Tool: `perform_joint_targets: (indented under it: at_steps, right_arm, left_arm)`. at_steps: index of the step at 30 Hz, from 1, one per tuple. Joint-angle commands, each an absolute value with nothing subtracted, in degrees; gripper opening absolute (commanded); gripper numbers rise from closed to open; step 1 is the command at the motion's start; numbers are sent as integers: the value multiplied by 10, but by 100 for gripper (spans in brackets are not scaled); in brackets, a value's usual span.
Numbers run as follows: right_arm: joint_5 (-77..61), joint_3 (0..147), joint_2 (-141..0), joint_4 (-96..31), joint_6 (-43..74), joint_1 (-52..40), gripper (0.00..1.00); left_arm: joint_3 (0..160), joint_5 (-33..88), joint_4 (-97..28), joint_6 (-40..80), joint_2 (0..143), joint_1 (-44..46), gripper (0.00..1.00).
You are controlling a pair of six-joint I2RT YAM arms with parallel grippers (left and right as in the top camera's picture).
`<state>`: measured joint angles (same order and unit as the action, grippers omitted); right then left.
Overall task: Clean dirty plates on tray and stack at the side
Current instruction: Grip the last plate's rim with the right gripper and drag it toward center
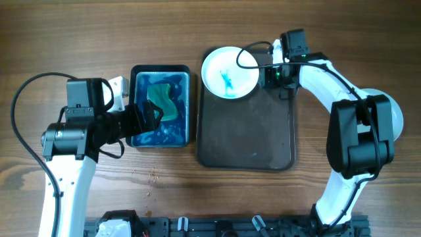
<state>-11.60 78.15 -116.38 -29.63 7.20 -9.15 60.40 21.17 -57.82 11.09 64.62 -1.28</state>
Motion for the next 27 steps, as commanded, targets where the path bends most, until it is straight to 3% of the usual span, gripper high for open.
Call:
perform_joint_targets:
  at_steps: [1, 6, 9, 11, 13, 14, 15, 21, 27]
  right_arm:
    - [-125, 792, -1161, -255, 11, -88, 72]
    - [-163, 792, -1172, -220, 9, -88, 59]
    - [-185, 792, -1182, -205, 19, -88, 44]
    - [-185, 791, -1201, -204, 34, -88, 53]
    - [-185, 790, -1217, -206, 48, -89, 50]
    - [-185, 790, -1226, -206, 47, -90, 21]
    - [-185, 790, -1230, -206, 47, -90, 4]
    - [-185, 791, -1196, -257, 96, -87, 4]
    - [-147, 791, -1064, -395, 91, -86, 4]
  left_arm:
    - [611, 225, -576, 114, 647, -16, 100]
    - [611, 225, -575, 114, 647, -16, 100]
    - [611, 225, -575, 114, 647, -16, 100]
    - [611, 225, -575, 114, 647, -16, 100]
    - [611, 225, -575, 114, 647, -16, 100]
    - [611, 225, -575, 114, 647, -16, 100]
    - [611, 225, -575, 114, 647, -16, 100]
    - [611, 225, -577, 114, 647, -16, 100]
    - [611, 240, -577, 114, 647, -16, 100]
